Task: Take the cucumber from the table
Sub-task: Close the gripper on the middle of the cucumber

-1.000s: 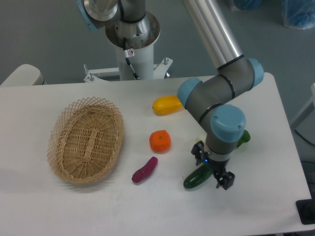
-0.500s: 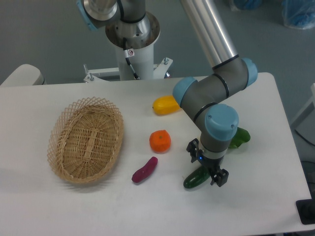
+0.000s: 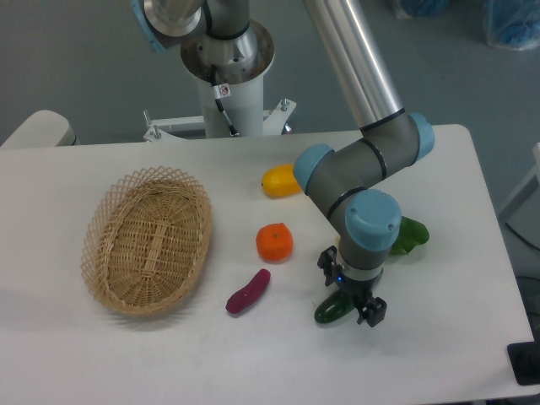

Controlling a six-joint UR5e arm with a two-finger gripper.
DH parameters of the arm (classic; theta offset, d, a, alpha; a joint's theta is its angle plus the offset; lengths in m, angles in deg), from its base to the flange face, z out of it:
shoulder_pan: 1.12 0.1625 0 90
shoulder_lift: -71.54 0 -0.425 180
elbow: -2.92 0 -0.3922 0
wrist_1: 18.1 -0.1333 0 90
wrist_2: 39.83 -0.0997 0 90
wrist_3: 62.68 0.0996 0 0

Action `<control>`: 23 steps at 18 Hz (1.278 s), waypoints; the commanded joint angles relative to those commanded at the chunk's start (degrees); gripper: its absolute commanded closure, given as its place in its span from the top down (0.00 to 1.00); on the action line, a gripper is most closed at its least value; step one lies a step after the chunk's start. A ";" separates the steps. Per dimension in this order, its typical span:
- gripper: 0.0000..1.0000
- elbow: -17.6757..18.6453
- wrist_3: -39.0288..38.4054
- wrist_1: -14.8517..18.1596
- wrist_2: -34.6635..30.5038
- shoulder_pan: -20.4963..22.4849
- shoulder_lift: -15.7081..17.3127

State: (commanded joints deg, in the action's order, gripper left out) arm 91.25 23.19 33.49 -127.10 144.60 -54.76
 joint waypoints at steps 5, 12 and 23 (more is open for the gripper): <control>0.67 0.00 -0.70 -0.88 -2.54 -0.96 -0.44; 0.28 -1.14 -2.29 -0.62 -4.31 -1.41 -0.44; 0.28 -9.92 -1.41 5.26 -4.92 -1.05 0.09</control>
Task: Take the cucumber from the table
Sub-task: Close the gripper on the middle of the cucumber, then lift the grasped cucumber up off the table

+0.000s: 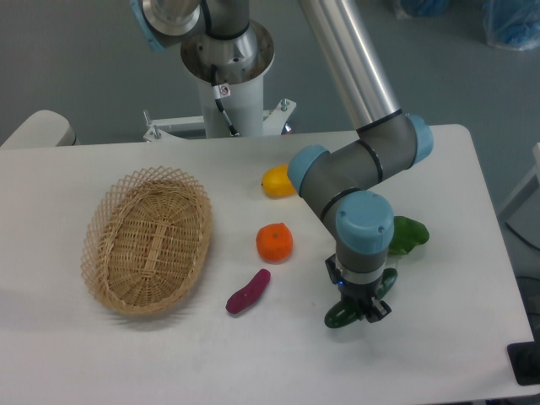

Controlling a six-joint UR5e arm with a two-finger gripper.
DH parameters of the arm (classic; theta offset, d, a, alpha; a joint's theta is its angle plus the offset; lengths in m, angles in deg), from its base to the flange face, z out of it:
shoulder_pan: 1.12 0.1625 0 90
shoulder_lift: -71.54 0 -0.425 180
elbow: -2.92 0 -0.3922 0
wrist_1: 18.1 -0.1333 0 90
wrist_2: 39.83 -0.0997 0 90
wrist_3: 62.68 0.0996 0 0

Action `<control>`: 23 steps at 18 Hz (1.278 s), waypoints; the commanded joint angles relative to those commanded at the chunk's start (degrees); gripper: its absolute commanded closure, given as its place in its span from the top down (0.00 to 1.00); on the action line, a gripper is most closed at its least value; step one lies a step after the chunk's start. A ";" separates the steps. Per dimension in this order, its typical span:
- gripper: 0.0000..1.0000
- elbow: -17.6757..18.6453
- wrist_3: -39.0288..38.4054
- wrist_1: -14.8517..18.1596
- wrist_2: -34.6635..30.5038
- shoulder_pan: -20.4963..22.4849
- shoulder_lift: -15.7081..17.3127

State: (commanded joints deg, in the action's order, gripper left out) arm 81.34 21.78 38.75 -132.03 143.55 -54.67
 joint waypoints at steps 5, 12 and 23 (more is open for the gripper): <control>0.28 -4.93 -0.17 3.52 0.44 0.09 -1.05; 0.28 -12.23 -0.26 10.56 2.02 0.26 -3.34; 0.28 -14.52 1.84 10.13 2.11 0.35 -4.66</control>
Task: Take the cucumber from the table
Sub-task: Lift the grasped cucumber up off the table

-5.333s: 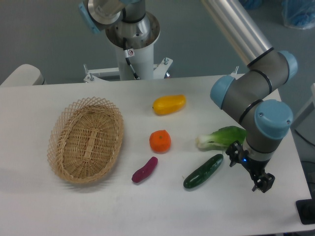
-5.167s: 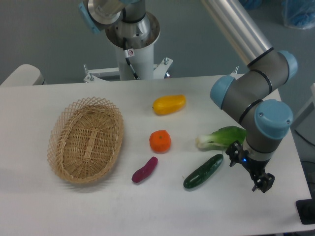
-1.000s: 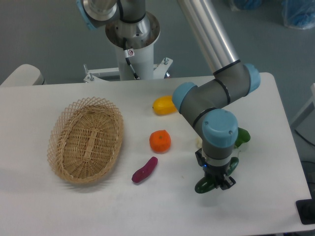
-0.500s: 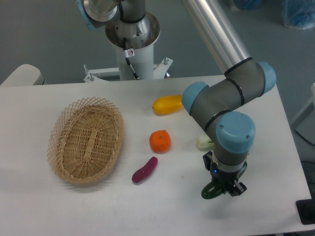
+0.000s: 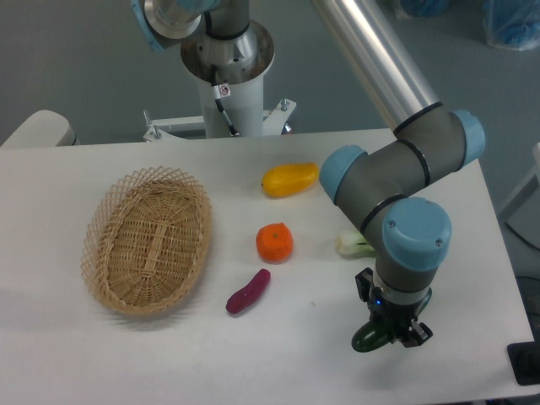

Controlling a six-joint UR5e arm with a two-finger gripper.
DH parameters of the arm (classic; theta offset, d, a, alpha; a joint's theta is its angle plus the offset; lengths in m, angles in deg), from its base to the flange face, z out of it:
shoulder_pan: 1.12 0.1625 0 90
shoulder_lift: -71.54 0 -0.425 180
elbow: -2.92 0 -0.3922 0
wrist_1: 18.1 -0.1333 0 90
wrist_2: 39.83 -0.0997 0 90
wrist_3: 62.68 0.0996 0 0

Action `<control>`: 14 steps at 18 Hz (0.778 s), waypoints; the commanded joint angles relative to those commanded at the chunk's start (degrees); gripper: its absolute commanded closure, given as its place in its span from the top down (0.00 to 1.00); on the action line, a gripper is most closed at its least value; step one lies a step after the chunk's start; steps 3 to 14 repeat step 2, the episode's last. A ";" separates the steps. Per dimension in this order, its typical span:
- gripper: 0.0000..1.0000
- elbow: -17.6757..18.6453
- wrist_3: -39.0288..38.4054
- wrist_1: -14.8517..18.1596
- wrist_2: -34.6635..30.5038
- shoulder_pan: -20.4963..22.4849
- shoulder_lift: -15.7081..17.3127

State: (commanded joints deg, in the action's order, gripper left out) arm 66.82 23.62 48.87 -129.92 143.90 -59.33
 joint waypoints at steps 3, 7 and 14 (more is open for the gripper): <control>0.28 0.17 0.00 0.00 0.00 0.00 0.00; 0.28 0.17 0.00 0.00 0.00 0.00 0.00; 0.28 0.17 0.00 0.00 0.00 0.00 0.00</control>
